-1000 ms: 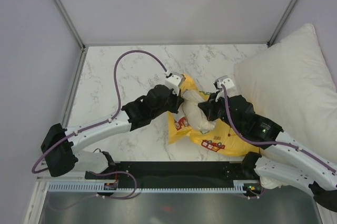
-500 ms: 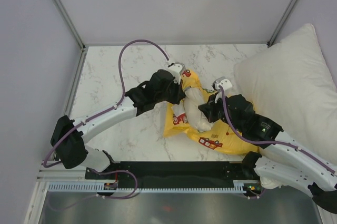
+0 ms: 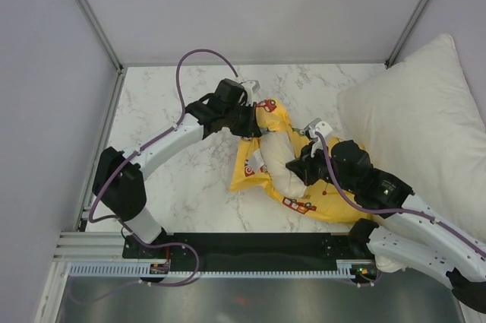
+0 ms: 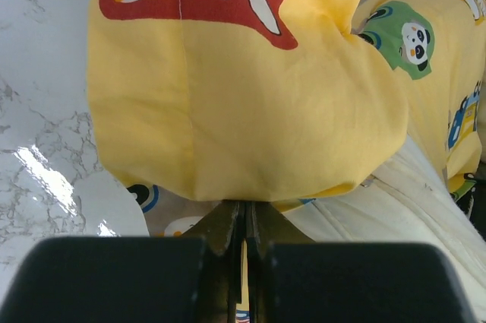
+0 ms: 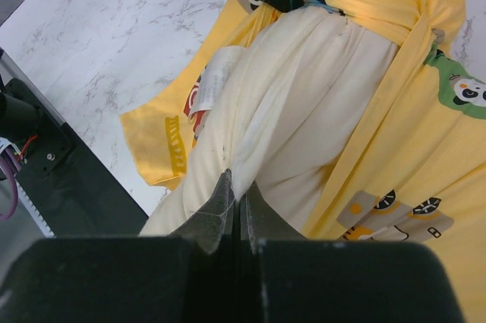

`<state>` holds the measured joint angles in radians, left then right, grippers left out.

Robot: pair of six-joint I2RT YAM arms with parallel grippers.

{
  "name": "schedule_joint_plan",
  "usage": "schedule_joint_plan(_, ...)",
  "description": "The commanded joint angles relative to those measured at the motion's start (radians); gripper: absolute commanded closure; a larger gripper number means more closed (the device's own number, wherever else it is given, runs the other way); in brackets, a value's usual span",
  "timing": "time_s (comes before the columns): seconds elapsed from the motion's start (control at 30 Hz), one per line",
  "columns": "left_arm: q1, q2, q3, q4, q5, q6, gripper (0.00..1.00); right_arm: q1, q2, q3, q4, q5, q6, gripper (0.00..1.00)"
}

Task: Remove the pillowcase from the pillow
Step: Expand the opening of the pillowcase

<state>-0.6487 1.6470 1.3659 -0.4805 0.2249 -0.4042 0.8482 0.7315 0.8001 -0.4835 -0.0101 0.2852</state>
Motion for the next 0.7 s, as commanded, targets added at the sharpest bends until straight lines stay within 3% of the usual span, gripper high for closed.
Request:
schedule_joint_plan(0.0, 0.211, 0.082, 0.077, 0.187, -0.507, 0.059, 0.98, 0.051, -0.098, 0.005, -0.336, -0.447, 0.005, 1.0)
schedule_joint_plan(0.3, 0.331, 0.244, 0.317, 0.114, -0.444, -0.001, 0.98, 0.052, -0.115, 0.02, -0.405, -0.524, -0.009, 1.0)
schedule_joint_plan(0.5, 0.399, 0.339, 0.39, 0.094, -0.418, -0.03, 0.98, 0.054, -0.144, 0.043, -0.418, -0.542, 0.005, 1.0)
schedule_joint_plan(0.6, 0.411, 0.361, 0.383, 0.082, -0.398, -0.035, 0.98, 0.055, -0.153, 0.074, -0.417, -0.508, 0.02, 1.0)
schedule_joint_plan(0.67, 0.397, 0.321, 0.292, 0.089, -0.378, -0.048, 0.98, 0.054, -0.155, 0.097, -0.383, -0.44, 0.034, 1.0)
